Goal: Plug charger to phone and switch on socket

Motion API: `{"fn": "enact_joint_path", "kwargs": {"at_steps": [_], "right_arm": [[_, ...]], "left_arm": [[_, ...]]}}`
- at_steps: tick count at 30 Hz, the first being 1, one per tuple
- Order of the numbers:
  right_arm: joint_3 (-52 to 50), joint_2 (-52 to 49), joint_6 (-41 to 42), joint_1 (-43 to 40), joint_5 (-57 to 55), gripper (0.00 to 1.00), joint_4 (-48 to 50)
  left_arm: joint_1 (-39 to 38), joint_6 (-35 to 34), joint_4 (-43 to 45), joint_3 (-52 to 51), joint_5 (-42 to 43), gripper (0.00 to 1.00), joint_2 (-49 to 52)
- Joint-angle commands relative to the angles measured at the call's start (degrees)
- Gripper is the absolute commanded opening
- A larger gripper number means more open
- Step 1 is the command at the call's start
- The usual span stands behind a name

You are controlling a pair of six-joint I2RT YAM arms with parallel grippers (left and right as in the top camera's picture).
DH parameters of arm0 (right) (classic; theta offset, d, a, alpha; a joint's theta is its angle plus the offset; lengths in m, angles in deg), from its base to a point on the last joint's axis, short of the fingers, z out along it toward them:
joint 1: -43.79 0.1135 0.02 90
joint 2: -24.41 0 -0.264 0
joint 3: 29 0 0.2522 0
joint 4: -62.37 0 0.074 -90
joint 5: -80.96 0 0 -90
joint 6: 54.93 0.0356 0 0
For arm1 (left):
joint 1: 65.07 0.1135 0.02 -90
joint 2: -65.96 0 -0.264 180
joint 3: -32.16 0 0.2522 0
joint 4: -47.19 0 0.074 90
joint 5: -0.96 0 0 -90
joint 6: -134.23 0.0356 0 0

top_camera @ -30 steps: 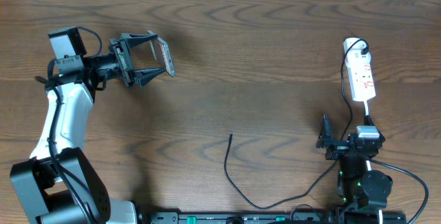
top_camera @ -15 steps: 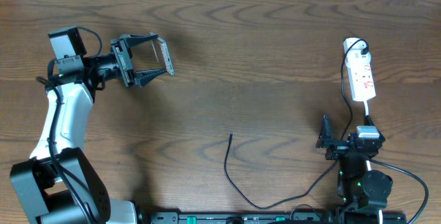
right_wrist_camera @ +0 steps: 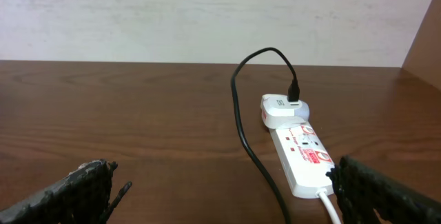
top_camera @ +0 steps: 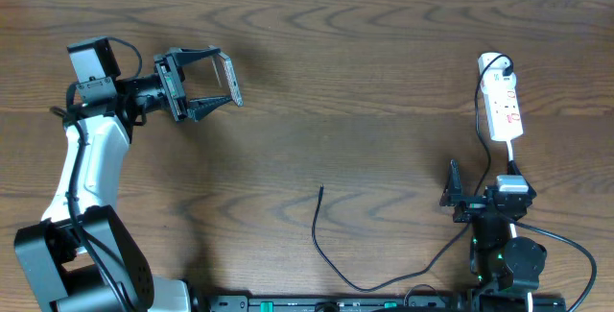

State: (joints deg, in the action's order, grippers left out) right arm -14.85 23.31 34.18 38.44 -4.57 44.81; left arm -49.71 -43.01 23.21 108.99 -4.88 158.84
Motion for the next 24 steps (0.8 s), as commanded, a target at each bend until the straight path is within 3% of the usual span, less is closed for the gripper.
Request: {"fn": "enact_joint_path", "kwargs": {"at_steps": [1,24], "right_arm": [[-0.1,0.2,0.0,0.2,0.0,0.99,-0.3],[-0.1,0.2,0.0,0.2,0.0,0.99,-0.3]], "left_arm": [[0.2,-0.5,0.3,1.7,3.5,0.07,-1.3],[0.2,-0.5,0.3,1.7,2.4,0.07,-1.3]]}}
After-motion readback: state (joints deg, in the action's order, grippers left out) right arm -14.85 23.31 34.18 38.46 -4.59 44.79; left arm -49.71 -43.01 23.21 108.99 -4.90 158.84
